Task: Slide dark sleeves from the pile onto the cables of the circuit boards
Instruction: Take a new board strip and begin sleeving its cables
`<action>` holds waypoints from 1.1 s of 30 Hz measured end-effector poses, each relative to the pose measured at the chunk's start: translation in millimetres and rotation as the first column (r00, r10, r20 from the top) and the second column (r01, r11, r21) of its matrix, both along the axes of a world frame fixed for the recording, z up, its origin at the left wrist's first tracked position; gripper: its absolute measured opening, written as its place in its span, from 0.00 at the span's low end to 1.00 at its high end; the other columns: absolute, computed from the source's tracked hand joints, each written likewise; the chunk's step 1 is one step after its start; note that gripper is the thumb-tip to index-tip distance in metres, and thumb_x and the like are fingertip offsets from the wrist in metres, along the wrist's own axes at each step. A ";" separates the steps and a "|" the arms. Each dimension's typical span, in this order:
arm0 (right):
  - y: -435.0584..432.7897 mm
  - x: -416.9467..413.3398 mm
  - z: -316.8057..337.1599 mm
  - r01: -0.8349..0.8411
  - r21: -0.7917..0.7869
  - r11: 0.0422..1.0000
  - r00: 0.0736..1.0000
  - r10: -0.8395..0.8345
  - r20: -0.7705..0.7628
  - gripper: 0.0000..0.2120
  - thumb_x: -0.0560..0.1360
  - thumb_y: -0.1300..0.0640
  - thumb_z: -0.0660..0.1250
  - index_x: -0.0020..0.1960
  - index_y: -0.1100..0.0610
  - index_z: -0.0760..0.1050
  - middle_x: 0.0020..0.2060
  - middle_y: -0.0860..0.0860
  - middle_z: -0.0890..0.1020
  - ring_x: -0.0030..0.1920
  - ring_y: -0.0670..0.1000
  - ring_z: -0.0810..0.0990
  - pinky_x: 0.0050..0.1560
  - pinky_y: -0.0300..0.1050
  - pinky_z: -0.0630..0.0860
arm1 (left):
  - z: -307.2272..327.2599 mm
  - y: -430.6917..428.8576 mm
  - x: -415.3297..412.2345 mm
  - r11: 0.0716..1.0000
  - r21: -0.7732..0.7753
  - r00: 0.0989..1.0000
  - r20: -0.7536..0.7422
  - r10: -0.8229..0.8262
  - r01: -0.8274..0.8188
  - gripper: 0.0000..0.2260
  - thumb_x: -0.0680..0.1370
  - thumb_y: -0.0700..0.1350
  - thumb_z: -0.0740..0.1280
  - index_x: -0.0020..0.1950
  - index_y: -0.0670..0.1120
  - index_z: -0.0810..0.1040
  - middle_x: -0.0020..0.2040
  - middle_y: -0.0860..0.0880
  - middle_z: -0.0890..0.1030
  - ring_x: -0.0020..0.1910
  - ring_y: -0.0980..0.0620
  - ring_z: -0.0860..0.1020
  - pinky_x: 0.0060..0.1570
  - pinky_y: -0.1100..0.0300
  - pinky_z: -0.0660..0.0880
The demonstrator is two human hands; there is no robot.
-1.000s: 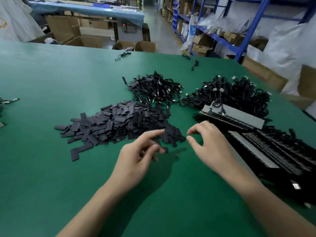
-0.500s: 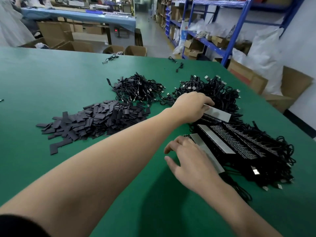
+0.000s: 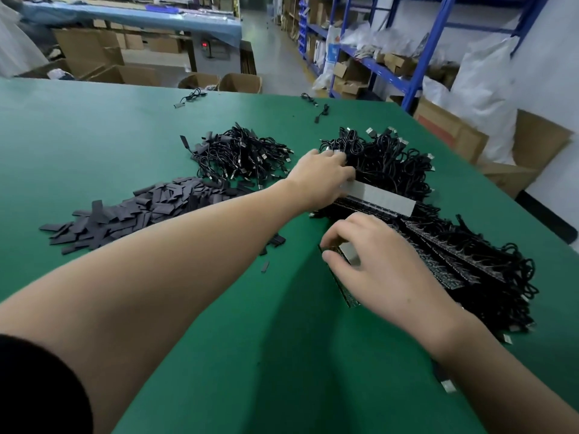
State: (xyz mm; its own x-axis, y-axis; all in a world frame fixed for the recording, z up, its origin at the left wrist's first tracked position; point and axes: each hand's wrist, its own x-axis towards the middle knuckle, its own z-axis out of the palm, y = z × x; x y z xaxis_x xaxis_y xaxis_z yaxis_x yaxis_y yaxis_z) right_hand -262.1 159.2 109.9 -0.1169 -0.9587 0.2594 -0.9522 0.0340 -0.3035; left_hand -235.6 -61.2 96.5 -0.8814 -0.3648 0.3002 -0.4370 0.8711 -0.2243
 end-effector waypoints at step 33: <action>-56.0 -45.5 -19.7 0.304 0.314 0.899 0.932 -0.212 -0.295 0.27 0.83 0.38 0.59 0.73 0.54 0.71 0.64 0.54 0.80 0.66 0.57 0.77 0.64 0.55 0.73 | 6.1 5.2 -16.7 0.946 -0.205 0.962 0.156 -0.224 0.253 0.18 0.82 0.47 0.58 0.71 0.50 0.76 0.53 0.47 0.82 0.51 0.44 0.79 0.46 0.51 0.75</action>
